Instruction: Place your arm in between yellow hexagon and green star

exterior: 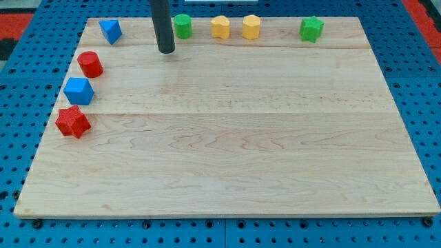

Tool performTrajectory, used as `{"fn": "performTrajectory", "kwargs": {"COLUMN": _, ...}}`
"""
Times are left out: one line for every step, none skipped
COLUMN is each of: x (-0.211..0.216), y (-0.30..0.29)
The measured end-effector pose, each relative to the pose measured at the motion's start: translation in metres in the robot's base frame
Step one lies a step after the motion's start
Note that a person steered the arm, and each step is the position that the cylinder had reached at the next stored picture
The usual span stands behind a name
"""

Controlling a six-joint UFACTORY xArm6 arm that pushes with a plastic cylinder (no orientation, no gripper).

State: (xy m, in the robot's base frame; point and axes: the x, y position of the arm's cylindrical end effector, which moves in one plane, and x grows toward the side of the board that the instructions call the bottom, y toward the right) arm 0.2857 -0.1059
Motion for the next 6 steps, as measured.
{"fn": "performTrajectory", "kwargs": {"x": 0.0000, "y": 0.0000}}
{"fn": "performTrajectory", "kwargs": {"x": 0.0000, "y": 0.0001}}
{"fn": "performTrajectory", "kwargs": {"x": 0.0000, "y": -0.0004}}
{"fn": "performTrajectory", "kwargs": {"x": -0.0010, "y": -0.0005}}
{"fn": "performTrajectory", "kwargs": {"x": -0.0033, "y": -0.0005}}
{"fn": "performTrajectory", "kwargs": {"x": -0.0079, "y": -0.0005}}
